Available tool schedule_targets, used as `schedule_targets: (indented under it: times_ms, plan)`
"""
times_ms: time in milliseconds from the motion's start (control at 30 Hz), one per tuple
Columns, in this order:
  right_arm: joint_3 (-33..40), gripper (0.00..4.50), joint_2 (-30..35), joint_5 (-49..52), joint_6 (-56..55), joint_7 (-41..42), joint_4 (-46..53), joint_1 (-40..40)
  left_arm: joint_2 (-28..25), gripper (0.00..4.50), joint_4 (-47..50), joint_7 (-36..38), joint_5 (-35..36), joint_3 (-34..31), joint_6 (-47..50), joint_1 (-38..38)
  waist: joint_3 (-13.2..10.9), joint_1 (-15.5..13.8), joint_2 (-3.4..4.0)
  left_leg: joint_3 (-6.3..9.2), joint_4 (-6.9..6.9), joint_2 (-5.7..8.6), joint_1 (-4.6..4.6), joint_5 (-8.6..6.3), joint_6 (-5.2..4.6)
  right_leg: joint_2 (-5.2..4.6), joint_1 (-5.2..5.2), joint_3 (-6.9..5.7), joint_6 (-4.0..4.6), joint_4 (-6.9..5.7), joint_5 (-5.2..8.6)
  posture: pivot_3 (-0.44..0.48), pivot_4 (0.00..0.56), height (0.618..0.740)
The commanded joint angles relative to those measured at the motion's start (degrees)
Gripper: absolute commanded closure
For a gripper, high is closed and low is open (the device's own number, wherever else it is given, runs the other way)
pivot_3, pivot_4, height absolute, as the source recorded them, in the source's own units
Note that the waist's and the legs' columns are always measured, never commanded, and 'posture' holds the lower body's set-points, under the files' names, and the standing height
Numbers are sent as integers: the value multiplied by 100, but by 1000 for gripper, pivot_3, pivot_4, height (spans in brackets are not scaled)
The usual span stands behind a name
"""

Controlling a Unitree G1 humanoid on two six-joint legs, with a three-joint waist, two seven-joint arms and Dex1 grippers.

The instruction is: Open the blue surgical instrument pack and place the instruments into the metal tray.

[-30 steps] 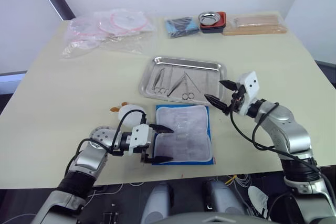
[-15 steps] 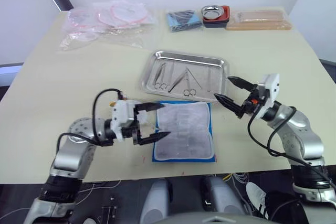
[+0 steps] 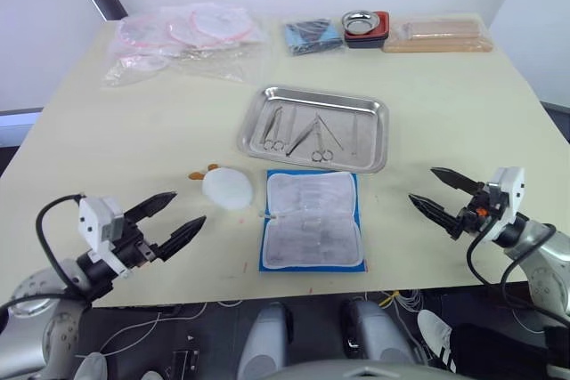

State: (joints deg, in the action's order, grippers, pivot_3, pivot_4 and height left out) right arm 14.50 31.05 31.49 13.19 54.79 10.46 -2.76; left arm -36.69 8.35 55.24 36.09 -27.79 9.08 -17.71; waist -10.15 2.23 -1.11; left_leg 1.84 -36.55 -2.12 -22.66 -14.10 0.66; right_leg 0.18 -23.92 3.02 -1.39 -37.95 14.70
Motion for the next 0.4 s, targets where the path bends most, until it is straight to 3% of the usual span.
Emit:
schedule_targets:
  times_ms: [33, 400]
  plan:
    - [346, 25, 190, -31, -278, 106, 133, -405, 128, 0, -130, -277, -94, -478, -166, -270, 1, -3, -2, 0, -1, 0, 1, 0, 0, 1, 1, 0, 0, -1, 0, 0, 150, 740]
    - [590, 25, 96, -135, -587, -135, -220, -911, 418, 0, 44, -1071, -882, -139, -82, -675, 4, -4, -4, -3, -21, 0, 13, 0, 0, 3, 18, 4, -1, -7, -3, 0, 150, 740]
